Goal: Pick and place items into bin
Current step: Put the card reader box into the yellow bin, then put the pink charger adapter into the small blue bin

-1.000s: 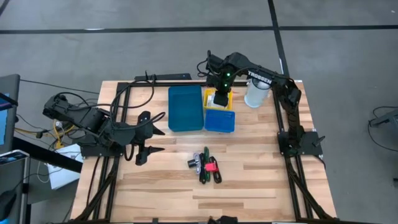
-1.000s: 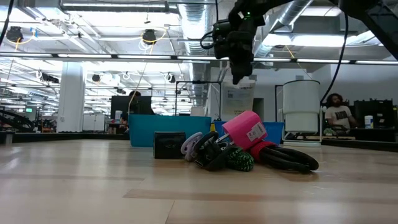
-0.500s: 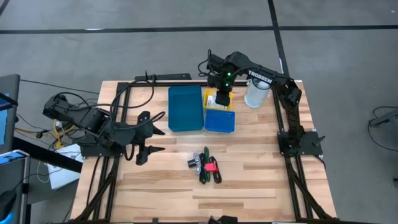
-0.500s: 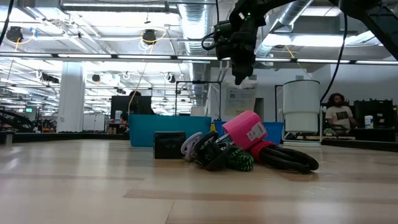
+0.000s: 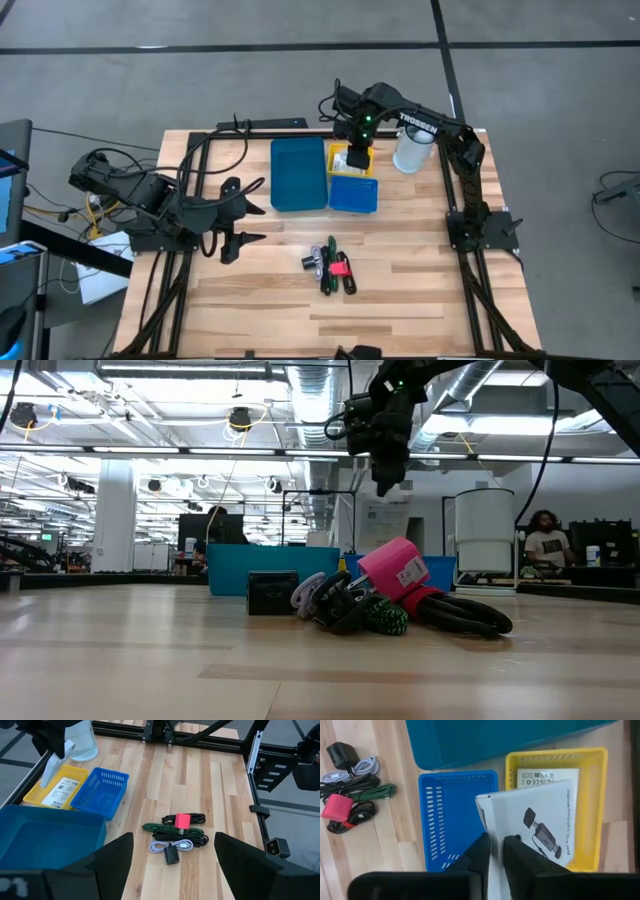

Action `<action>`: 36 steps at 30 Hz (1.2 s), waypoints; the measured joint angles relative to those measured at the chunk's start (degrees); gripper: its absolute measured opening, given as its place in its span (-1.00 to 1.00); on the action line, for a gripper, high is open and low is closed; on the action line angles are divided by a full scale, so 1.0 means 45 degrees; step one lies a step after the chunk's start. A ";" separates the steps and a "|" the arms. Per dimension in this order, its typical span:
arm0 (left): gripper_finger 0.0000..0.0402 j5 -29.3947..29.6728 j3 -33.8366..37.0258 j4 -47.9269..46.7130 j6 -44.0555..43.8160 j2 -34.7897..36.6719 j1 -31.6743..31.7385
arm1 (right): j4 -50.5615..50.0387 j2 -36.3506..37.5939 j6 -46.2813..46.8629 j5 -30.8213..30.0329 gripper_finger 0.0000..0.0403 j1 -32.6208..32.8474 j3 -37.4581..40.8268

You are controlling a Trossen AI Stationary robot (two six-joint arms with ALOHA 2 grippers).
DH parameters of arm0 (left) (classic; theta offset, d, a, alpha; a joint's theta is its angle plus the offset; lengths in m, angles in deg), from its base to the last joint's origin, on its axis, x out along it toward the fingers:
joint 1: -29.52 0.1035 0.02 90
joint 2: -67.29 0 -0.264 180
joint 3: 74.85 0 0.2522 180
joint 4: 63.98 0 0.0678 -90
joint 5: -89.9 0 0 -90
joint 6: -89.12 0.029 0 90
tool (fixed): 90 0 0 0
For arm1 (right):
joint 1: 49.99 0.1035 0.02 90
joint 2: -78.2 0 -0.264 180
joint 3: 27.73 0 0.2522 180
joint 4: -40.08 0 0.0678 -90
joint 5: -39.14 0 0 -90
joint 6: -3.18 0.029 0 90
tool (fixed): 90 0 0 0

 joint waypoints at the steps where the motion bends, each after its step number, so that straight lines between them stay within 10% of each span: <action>1: 0.34 0.0000 0.0000 0.0000 -0.0004 0.0000 0.0000 | 0.0063 0.0000 0.0000 -0.0020 -0.77 0.0000 0.0000; 25: 0.34 0.0005 0.0000 0.0007 -0.0373 -0.0002 0.0000 | 0.0643 0.0000 0.0374 -0.0690 -0.70 -0.0024 0.0000; 36: 0.34 0.0001 0.0000 0.0007 -0.0378 0.0000 0.0000 | 0.0829 0.0000 0.0481 -0.0744 -0.34 -0.0015 0.0000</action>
